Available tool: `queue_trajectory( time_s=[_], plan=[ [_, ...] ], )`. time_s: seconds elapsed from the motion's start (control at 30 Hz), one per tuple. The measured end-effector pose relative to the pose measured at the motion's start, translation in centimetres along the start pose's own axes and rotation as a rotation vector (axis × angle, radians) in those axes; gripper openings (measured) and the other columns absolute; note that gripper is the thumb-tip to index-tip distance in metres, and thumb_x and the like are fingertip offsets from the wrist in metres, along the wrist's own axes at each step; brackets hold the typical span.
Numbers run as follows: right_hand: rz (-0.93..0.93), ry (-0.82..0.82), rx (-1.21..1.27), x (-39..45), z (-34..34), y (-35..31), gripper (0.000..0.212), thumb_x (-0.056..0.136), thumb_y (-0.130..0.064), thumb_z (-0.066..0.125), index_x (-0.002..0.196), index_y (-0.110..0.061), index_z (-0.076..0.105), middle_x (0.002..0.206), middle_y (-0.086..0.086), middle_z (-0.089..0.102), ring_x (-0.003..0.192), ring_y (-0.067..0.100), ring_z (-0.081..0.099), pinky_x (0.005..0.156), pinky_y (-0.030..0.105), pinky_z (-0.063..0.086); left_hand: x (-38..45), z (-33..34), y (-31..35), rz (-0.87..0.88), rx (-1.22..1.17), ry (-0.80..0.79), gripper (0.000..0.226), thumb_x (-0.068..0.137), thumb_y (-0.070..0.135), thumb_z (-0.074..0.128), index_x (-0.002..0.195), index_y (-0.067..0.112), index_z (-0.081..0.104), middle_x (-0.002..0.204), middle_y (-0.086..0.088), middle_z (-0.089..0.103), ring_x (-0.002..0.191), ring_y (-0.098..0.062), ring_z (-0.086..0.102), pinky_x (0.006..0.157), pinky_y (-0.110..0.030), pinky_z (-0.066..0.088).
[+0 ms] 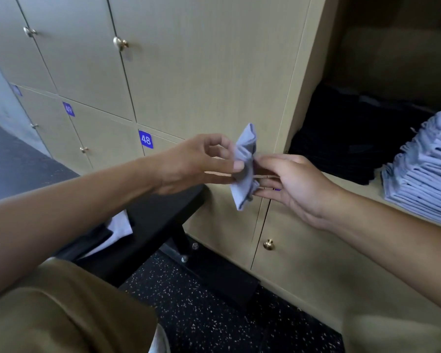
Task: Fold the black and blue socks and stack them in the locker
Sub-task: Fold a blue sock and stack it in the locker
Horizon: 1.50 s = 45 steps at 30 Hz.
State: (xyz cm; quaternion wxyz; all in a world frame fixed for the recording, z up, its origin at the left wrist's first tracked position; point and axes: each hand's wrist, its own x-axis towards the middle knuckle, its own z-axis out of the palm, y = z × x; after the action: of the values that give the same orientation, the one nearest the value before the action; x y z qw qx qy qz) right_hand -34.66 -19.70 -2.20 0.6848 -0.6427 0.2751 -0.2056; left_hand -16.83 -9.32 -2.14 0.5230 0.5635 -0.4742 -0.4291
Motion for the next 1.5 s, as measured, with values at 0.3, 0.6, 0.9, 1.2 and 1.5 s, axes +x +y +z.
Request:
queue_trajectory(
  time_s=[0.3, 0.6, 0.9, 1.2, 1.5],
  plan=[
    [-0.138, 0.044, -0.242, -1.1, 0.5, 1.0, 0.021, 0.090, -0.022, 0.075, 0.109, -0.011, 0.071, 0.097, 0.005, 0.079, 0.093, 0.018, 0.076, 0.086, 0.036, 0.062, 0.3, 1.9, 0.0, -0.078, -0.040, 0.083, 0.045, 0.088, 0.048, 0.071, 0.096, 0.005, 0.060, 0.105, -0.023, 0.070, 0.104, -0.038, 0.071, 0.096, -0.043, 0.058],
    [-0.199, 0.173, -0.352, -0.3, -0.3, 1.5, 0.011, 0.093, -0.011, 0.070, 0.102, -0.016, 0.072, 0.096, 0.006, 0.076, 0.090, 0.021, 0.074, 0.084, 0.034, 0.060, 0.5, 2.0, -0.4, -0.059, -0.011, 0.126, 0.047, 0.091, 0.021, 0.064, 0.124, -0.011, 0.057, 0.127, -0.032, 0.063, 0.120, -0.047, 0.061, 0.108, -0.057, 0.047],
    [-0.031, 0.374, -0.478, -0.1, -4.8, 2.0, 0.017, 0.092, -0.010, 0.065, 0.097, 0.004, 0.071, 0.102, 0.026, 0.072, 0.078, 0.025, 0.068, 0.077, 0.043, 0.063, 0.3, -0.7, -1.0, -0.134, 0.246, 0.441, 0.017, 0.087, 0.022, 0.080, 0.088, 0.009, 0.068, 0.091, -0.014, 0.073, 0.078, -0.023, 0.068, 0.069, -0.033, 0.054],
    [0.094, 0.513, -0.478, -1.1, -8.3, 2.7, 0.017, 0.087, -0.019, 0.072, 0.081, -0.004, 0.075, 0.095, 0.020, 0.075, 0.094, 0.039, 0.071, 0.088, 0.057, 0.058, 0.7, -0.8, -1.4, -0.235, 0.381, 0.553, 0.016, 0.092, 0.017, 0.073, 0.085, 0.003, 0.070, 0.079, -0.012, 0.067, 0.064, -0.024, 0.061, 0.056, -0.028, 0.053],
    [-0.078, 0.424, -0.446, -2.8, -7.1, 0.5, 0.020, 0.090, -0.023, 0.072, 0.083, -0.005, 0.076, 0.078, 0.015, 0.063, 0.072, 0.022, 0.056, 0.071, 0.034, 0.048, 1.2, 3.1, 0.6, -0.128, 0.127, 0.388, 0.020, 0.090, 0.009, 0.074, 0.083, 0.006, 0.056, 0.081, -0.015, 0.063, 0.063, -0.022, 0.066, 0.055, -0.021, 0.054]
  ],
)
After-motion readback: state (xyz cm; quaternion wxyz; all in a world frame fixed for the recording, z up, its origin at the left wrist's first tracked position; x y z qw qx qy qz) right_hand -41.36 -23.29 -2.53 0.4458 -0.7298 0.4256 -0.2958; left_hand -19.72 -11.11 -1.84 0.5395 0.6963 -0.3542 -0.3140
